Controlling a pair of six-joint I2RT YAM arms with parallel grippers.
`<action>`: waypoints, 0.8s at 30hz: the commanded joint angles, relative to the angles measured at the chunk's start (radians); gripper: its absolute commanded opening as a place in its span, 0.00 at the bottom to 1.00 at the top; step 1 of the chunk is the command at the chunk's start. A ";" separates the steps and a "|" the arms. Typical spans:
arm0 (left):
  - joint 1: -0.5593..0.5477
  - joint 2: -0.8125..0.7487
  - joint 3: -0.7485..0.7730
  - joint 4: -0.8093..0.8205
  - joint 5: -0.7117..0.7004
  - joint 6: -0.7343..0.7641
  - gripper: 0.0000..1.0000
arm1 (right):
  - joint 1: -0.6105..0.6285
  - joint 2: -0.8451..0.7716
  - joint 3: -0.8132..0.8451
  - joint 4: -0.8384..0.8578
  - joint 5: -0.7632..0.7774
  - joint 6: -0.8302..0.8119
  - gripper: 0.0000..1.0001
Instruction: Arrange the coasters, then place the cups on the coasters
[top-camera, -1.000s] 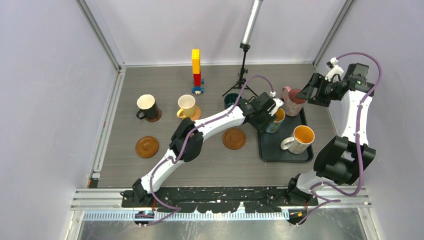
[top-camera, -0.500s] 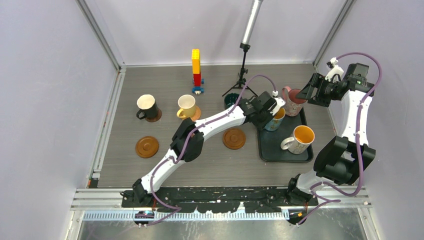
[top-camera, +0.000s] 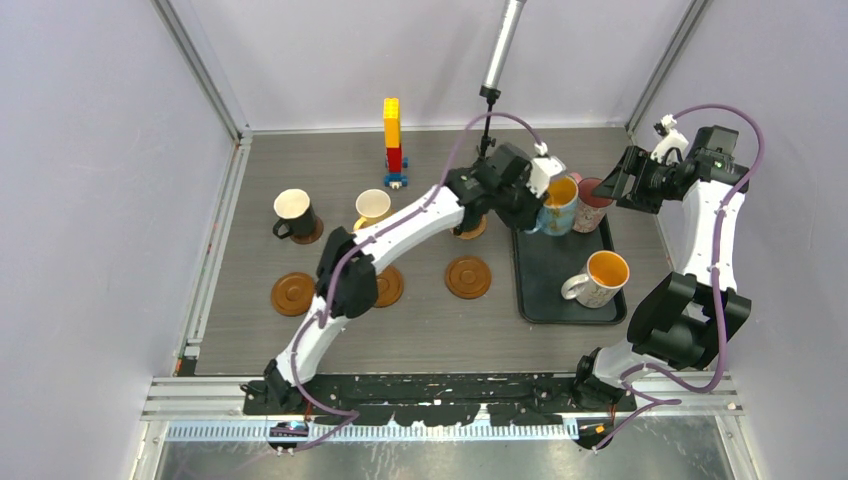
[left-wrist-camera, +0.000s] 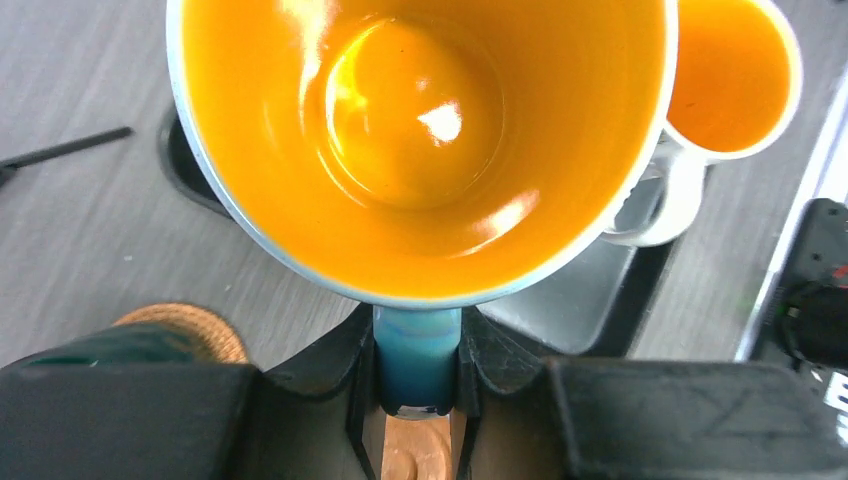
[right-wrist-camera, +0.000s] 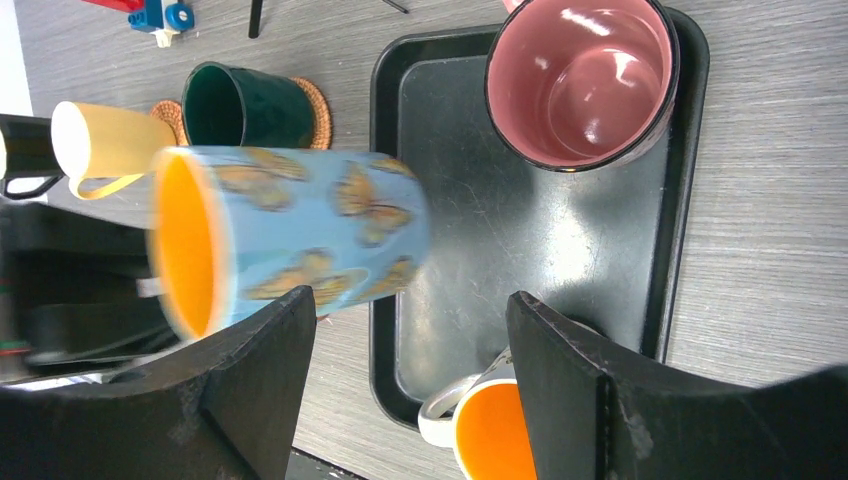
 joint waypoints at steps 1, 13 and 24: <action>0.076 -0.258 -0.039 0.138 0.153 -0.011 0.00 | -0.005 -0.020 0.032 0.007 0.012 -0.011 0.74; 0.533 -0.818 -0.616 0.013 0.473 0.133 0.00 | 0.052 -0.023 0.013 0.038 0.040 0.043 0.74; 1.200 -1.125 -0.881 -0.488 0.682 0.651 0.00 | 0.162 -0.001 0.023 0.052 0.097 0.060 0.74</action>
